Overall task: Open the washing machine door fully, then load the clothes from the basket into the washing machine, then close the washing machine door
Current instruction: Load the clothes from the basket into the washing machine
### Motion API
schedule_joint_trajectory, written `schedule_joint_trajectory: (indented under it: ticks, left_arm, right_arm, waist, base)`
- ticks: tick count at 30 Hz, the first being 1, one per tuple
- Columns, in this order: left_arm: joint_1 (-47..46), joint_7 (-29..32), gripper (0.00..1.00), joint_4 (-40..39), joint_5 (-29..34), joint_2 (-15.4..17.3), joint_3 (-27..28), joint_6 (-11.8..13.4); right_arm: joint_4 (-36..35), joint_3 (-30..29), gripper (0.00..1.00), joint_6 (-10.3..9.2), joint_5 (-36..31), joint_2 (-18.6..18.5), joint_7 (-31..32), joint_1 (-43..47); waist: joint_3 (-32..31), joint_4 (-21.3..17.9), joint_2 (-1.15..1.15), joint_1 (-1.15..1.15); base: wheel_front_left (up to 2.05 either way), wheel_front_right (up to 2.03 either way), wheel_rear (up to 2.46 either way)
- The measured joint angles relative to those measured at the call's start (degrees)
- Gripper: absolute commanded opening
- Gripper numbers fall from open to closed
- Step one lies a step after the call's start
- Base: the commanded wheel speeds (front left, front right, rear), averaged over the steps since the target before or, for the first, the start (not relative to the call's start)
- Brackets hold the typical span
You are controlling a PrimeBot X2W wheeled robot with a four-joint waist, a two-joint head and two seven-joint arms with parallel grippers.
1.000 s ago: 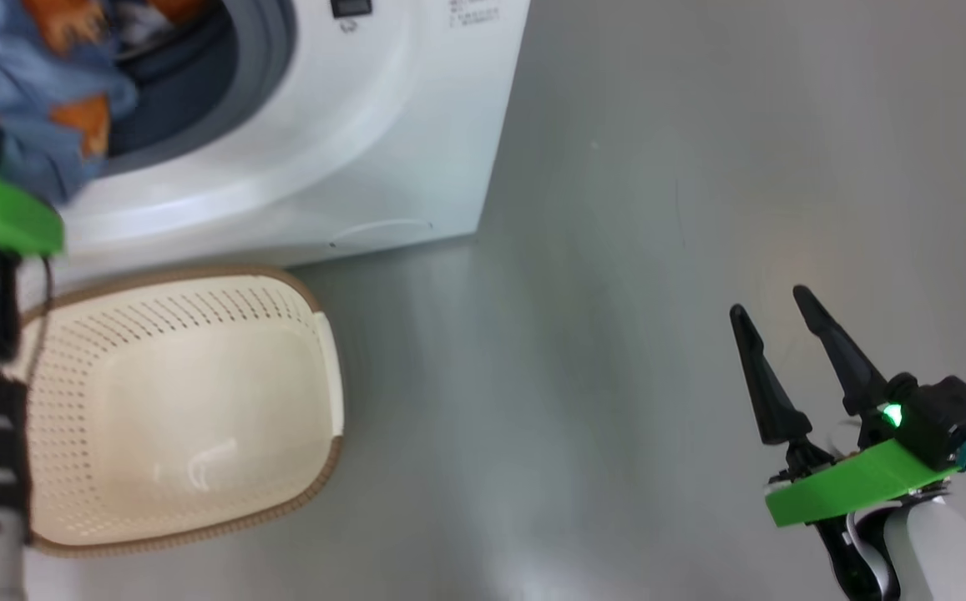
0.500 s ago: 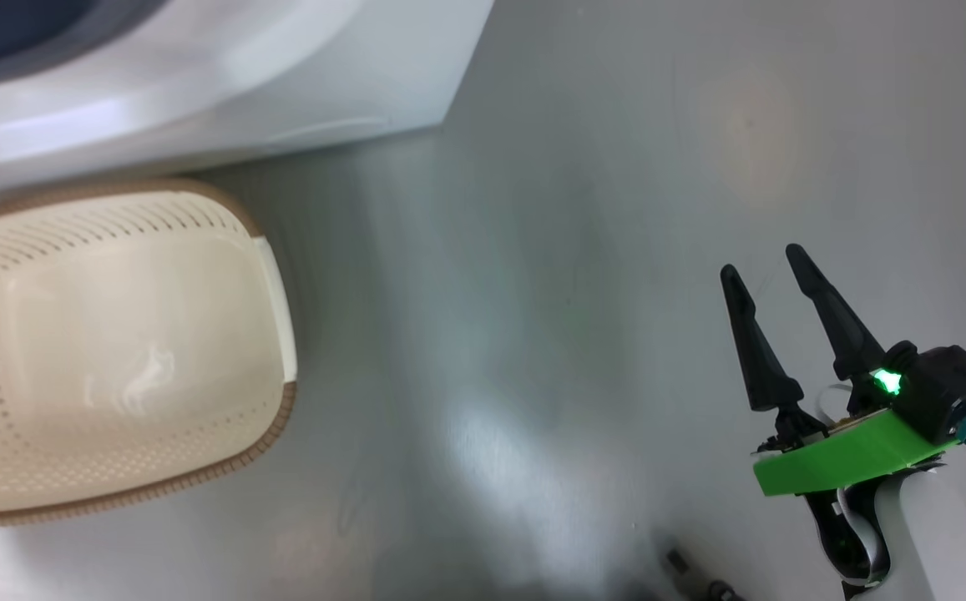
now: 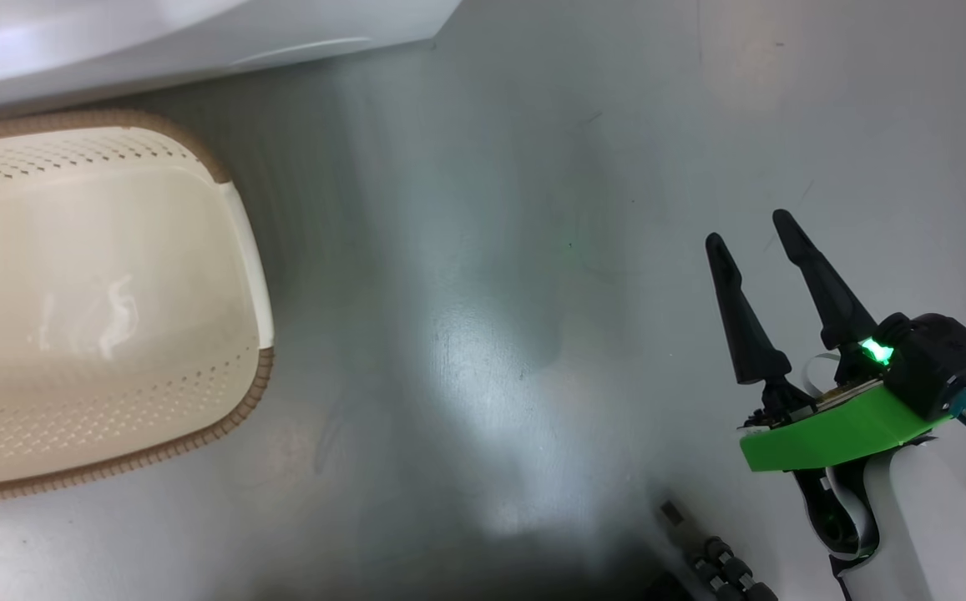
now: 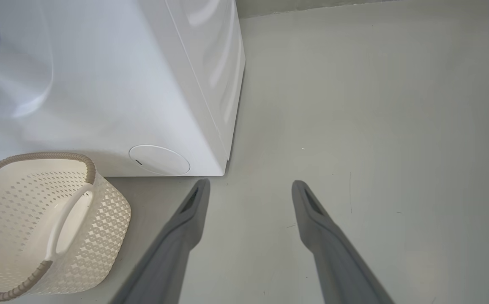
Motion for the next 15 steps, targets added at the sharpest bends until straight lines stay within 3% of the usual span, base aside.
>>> schedule_joint_trajectory:
  ticks: [5,8,9,10,15]
  left_arm:
    - [0.94,-0.09,0.0,-13.97,2.48,0.51,-0.08,1.15]
    - [2.63,-0.24,0.0,-16.51,2.65,0.62,0.64,1.29]
    - [3.48,-0.24,0.29,-16.34,2.53,0.45,0.93,1.32]
    - [4.21,-0.25,1.0,-15.12,1.82,0.0,1.54,1.34]
    - [5.27,-0.24,1.0,-9.23,0.36,-0.99,2.38,0.89]
  right_arm:
    - [0.0,0.52,1.0,0.0,0.16,0.15,0.0,-0.21]
    - [0.04,0.71,1.0,0.0,0.35,0.16,0.0,-0.27]
    - [0.11,0.71,1.0,0.0,0.35,0.16,0.0,-0.31]
    - [0.2,0.76,1.0,0.0,0.35,0.19,0.0,-0.41]
    - [0.3,0.64,1.0,0.0,0.35,0.22,0.0,-0.91]
  waist:
    - [0.29,-0.55,0.0,0.0]
    - [0.35,-0.83,0.0,0.0]
    - [0.32,-0.86,0.0,0.0]
    - [0.24,-0.86,0.0,0.0]
    - [-0.3,-0.56,0.0,0.0]
  base:
    - [0.0,0.0,0.0]
    - [0.0,0.0,0.0]
    - [0.0,0.0,0.0]
    - [0.0,0.0,0.0]
    - [0.0,0.0,0.0]
